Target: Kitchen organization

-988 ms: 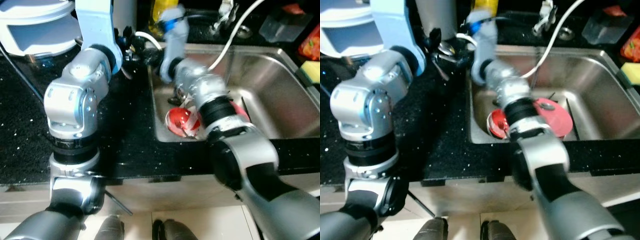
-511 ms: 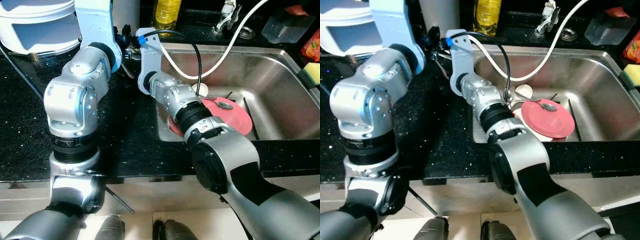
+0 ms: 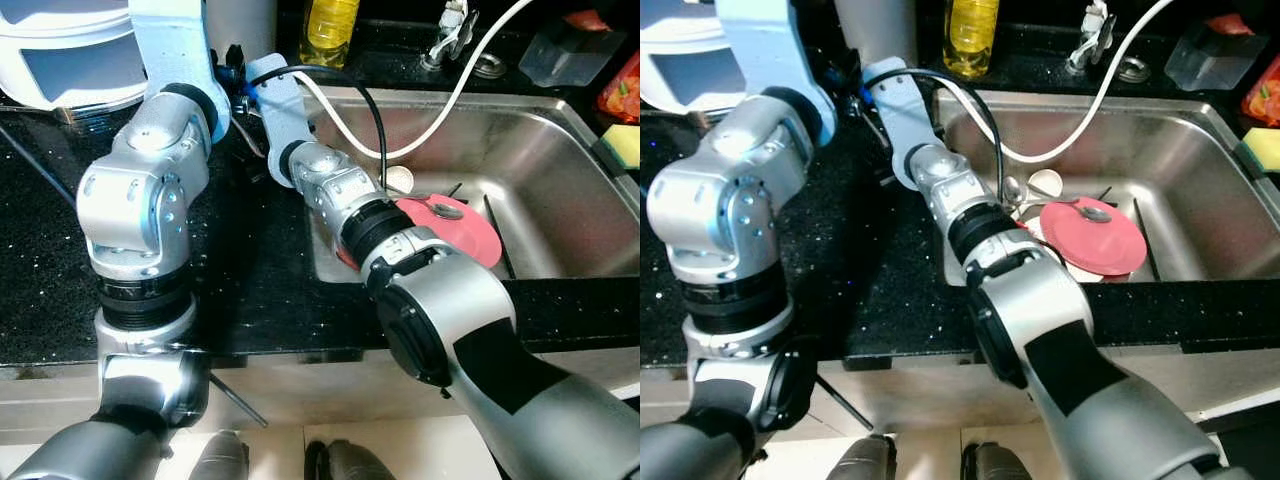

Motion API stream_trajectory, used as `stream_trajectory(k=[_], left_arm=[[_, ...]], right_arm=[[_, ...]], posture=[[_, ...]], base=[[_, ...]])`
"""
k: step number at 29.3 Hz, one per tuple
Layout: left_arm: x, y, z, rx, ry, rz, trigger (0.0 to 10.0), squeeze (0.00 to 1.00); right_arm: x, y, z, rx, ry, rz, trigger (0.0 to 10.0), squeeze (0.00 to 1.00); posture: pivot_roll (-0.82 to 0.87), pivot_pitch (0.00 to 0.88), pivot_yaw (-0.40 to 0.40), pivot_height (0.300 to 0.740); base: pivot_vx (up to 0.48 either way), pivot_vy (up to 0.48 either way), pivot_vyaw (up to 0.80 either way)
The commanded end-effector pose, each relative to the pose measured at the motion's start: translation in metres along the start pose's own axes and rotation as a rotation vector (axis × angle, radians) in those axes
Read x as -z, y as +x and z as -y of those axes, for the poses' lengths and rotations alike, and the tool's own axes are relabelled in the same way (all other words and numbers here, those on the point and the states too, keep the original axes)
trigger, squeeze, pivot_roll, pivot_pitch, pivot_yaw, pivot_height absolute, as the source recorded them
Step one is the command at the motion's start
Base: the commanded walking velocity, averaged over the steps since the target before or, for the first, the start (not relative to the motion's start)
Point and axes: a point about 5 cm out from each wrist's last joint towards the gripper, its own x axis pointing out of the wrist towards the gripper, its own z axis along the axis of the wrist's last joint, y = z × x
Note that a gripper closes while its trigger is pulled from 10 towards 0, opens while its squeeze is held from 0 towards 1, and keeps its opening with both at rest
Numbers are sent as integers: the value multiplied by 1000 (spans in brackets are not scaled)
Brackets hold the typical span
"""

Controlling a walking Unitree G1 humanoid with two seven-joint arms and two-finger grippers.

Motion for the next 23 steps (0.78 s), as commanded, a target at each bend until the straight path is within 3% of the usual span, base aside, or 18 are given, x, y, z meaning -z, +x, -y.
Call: stream_trajectory(k=[1,2,5,7,11,17,23], left_arm=[[2,0,15,78,16,-17,10000,0],[2,0,15,78,16,-17,10000,0],[3,-1,14,70,18,-19,10000,0],[3,-1,14,67,19,-20,10000,0],[4,-1,13,65,19,-23,10000,0],[5,-1,13,65,18,-20,10000,0],[5,-1,13,63,15,-20,10000,0]], right_arm=[[29,2,-22,-86,12,-137,0,0],[29,2,-22,-86,12,-137,0,0],[35,1,-25,-120,173,-157,0,0],[37,1,-25,-126,213,-165,0,0],[40,1,-24,-126,218,-178,0,0],[38,0,-24,-151,151,-183,0,0],[24,0,-17,-157,182,-130,0,0]], posture=[[294,97,-62,740],[294,97,-62,740],[299,94,-64,740],[301,92,-65,740],[301,89,-66,740],[287,79,-70,740],[284,83,-70,740]], base=[[0,0,0],[0,0,0],[0,0,0],[0,0,0],[0,0,0],[0,0,0],[0,0,0]])
